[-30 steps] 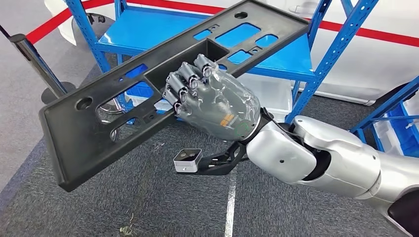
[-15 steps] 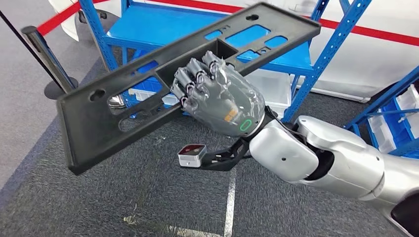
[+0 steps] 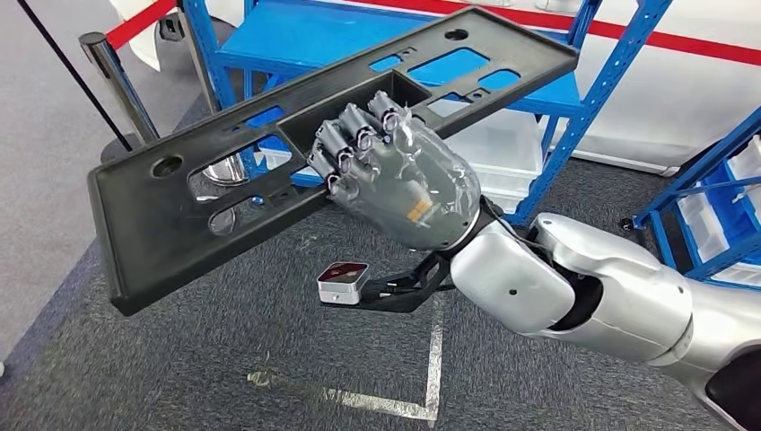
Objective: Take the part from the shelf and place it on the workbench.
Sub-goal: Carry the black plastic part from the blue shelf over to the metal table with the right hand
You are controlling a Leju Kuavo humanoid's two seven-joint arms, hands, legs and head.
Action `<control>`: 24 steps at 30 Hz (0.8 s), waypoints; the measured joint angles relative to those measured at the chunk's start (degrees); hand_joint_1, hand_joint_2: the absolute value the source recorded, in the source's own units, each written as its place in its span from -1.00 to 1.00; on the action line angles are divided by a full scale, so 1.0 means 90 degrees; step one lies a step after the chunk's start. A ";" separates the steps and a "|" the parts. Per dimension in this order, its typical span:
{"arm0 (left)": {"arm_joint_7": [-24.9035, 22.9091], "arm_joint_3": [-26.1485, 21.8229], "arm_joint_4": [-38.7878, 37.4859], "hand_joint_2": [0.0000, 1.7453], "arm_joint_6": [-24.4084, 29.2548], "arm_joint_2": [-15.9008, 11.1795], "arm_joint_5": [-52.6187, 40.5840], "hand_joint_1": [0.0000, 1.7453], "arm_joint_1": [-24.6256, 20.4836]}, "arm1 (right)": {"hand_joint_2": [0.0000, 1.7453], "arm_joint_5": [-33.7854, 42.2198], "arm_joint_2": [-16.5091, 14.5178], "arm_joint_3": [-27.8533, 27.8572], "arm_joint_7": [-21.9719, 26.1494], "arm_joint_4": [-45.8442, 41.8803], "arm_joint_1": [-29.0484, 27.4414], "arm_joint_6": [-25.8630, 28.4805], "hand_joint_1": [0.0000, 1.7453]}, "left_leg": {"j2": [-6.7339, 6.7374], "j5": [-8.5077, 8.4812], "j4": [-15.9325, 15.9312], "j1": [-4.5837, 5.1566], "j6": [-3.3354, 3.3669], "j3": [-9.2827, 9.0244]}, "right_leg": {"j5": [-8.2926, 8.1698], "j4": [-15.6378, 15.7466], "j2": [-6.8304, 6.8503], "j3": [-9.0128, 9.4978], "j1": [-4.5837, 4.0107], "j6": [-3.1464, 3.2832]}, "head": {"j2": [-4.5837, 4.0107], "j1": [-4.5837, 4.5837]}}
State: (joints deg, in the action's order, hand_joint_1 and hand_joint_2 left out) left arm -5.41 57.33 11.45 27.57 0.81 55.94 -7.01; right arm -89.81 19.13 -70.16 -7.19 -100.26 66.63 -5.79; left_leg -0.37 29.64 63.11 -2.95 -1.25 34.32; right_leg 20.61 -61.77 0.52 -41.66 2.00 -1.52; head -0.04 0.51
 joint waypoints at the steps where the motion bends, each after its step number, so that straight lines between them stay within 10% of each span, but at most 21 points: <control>1: -0.0005 0.0010 0.0000 1.00 -0.0001 0.0000 0.0002 -1.00 -0.0001 | 1.00 -0.0001 0.0006 0.0001 -0.0001 -0.0001 0.0000 0.0000 1.00 | 0.0008 -0.0056 -0.0010 0.0004 0.0069 0.0042 | 0.0190 -0.0211 -0.0007 -0.0074 0.0005 -0.0008 | 0.0000 -0.0015; 4: -0.0008 0.0030 0.0000 1.00 -0.0001 -0.0001 0.0008 -1.00 0.0004 | 1.00 0.0000 0.0022 0.0002 -0.0002 -0.0005 -0.0013 -0.0002 1.00 | 0.0011 -0.0217 -0.0024 0.0045 0.0163 0.0216 | 0.0948 -0.1342 -0.0024 -0.0410 -0.0021 -0.0013 | 0.0000 -0.0047; 6: -0.0008 0.0035 0.0000 1.00 0.0001 -0.0001 0.0019 -1.00 0.0012 | 1.00 -0.0001 0.0027 0.0002 -0.0002 -0.0005 -0.0035 -0.0004 1.00 | 0.0009 -0.0313 -0.0025 0.0087 0.0178 0.0340 | 0.1083 -0.1574 -0.0032 -0.0332 -0.0060 0.0037 | 0.0000 -0.0046; 11: -0.0004 0.0038 0.0002 1.00 0.0006 0.0029 0.0050 -1.00 0.0012 | 1.00 0.0000 0.0027 0.0029 -0.0035 -0.0012 -0.0024 0.0033 1.00 | 0.0010 -0.0550 -0.0148 0.0100 0.0106 0.0444 | 0.0758 0.0067 -0.0043 0.0826 -0.0262 0.0378 | 0.0000 -0.0061; 15: -0.0010 0.0043 0.0002 1.00 -0.0004 0.0035 0.0064 -1.00 0.0008 | 1.00 -0.0001 0.0027 0.0058 -0.0073 -0.0017 -0.0020 0.0072 1.00 | 0.0015 -0.0663 -0.0322 0.0084 -0.0069 0.0393 | 0.0515 0.0375 -0.0033 0.0895 -0.0282 0.0395 | 0.0000 -0.0121; 21: -0.0040 0.0044 0.0002 1.00 -0.0010 0.0021 0.0074 -1.00 0.0034 | 1.00 0.0029 0.0036 0.0063 -0.0094 0.0008 -0.0129 -0.0004 1.00 | 0.0019 0.0295 0.1220 0.0129 -0.0116 0.0912 | 0.0298 0.0470 -0.0002 0.0749 -0.0274 0.0371 | 0.0000 -0.0081; 24: -0.0047 0.0047 0.0002 1.00 -0.0001 0.0006 0.0069 -1.00 0.0031 | 1.00 0.0041 0.0036 0.0064 -0.0141 0.0021 -0.0163 0.0045 1.00 | 0.0021 -0.0025 0.0391 0.0148 -0.0069 0.0331 | 0.0287 0.0314 -0.0008 0.0591 -0.0290 0.0362 | 0.0000 -0.0078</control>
State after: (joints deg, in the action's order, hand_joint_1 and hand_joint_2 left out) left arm -5.84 57.75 11.47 27.56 0.87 56.56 -6.73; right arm -89.44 19.45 -69.58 -8.45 -100.07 65.16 -5.38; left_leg -0.18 29.42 66.63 -1.62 -1.87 37.30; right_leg 23.19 -58.94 0.45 -36.34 -0.61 1.74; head -0.04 -0.20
